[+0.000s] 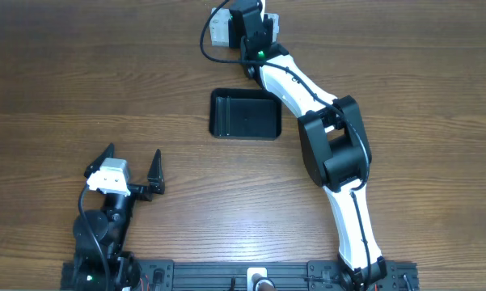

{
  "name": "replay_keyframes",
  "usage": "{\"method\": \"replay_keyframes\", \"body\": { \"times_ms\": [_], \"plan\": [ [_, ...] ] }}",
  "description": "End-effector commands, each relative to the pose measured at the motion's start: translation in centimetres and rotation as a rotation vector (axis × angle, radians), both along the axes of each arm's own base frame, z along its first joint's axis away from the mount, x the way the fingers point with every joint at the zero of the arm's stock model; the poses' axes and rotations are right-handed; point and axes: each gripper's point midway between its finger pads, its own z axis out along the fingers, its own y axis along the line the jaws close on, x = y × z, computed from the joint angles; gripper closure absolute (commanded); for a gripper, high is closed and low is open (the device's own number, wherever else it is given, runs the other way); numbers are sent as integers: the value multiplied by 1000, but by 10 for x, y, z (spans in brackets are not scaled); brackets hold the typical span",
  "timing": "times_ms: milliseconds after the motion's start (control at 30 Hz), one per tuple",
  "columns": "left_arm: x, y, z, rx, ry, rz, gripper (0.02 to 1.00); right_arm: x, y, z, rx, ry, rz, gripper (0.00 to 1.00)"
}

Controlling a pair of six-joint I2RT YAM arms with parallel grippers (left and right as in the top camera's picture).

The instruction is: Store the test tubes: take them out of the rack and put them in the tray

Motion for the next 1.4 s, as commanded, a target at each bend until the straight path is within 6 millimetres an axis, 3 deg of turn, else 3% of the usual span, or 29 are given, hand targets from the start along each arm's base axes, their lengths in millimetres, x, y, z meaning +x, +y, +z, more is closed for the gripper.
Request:
{"method": "replay_keyframes", "body": {
  "times_ms": [33,233,467,633,767,900,1067,1167,1267,1400],
  "plan": [
    [0,0,-1,14,-4,-3,23,6,-3,5,-4,-25,-16,722],
    [0,0,-1,14,-4,-3,18,7,-2,7,-7,-33,-12,827],
    [0,0,-1,14,-4,-3,20,8,-6,9,-35,-45,-28,864],
    [0,0,-1,14,-4,-3,18,7,-9,31,-62,-79,-30,877],
    [0,0,-1,14,-4,-3,18,3,-7,73,-55,-134,-17,879],
    [0,0,-1,14,-4,-3,18,-9,-9,135,-19,-211,-14,879],
    [0,0,-1,14,-4,-3,20,-39,-12,213,24,-291,-3,888],
    [0,0,-1,14,-4,-3,23,-63,-12,237,29,-273,16,897],
    [0,0,-1,14,-4,-3,18,-92,-9,231,34,-166,34,906],
    [0,0,-1,14,-4,-3,18,-123,2,184,54,70,111,921]
  ]
}}
